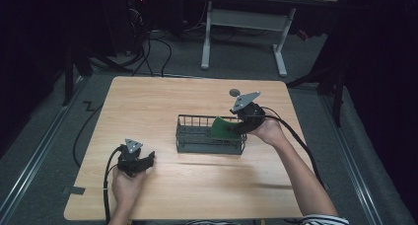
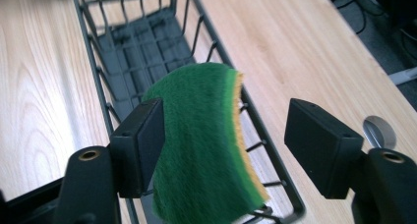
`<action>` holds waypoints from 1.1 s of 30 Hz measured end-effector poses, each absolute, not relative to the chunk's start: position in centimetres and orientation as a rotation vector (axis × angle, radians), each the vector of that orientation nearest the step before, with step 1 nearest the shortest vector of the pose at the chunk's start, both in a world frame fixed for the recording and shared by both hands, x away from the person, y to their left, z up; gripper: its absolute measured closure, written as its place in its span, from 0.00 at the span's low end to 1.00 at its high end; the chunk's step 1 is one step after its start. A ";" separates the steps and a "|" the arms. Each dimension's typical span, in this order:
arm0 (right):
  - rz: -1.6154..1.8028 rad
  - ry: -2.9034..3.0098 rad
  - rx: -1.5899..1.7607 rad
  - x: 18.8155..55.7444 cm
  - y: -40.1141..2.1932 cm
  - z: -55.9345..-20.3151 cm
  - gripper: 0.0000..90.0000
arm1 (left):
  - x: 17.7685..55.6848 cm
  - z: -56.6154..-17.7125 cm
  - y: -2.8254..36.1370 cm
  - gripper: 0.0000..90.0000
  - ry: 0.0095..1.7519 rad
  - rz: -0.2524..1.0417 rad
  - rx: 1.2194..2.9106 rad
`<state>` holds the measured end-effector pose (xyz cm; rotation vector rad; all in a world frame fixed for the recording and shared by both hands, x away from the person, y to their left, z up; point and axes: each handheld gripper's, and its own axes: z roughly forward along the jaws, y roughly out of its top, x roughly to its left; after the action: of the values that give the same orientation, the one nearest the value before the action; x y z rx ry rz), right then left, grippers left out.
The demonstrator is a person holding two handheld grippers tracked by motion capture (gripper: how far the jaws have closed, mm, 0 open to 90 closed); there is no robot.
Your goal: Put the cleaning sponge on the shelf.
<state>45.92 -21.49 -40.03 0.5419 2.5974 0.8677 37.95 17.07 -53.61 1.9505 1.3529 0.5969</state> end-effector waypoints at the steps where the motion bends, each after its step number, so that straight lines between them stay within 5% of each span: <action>1: 0.890 2.582 0.560 45.8 -21.8 -39.9 0.36 | 37.9 -53.6 17.1 0.41 1.353 0.597 1.951; 33: 0.972 2.202 1.093 39.5 -32.3 -37.8 0.45 | 37.9 -53.6 17.1 0.41 1.352 0.597 1.952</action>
<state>39.45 -32.35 -37.83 1.0929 2.2015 0.9719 37.95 17.07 -53.60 1.9515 1.3523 0.5972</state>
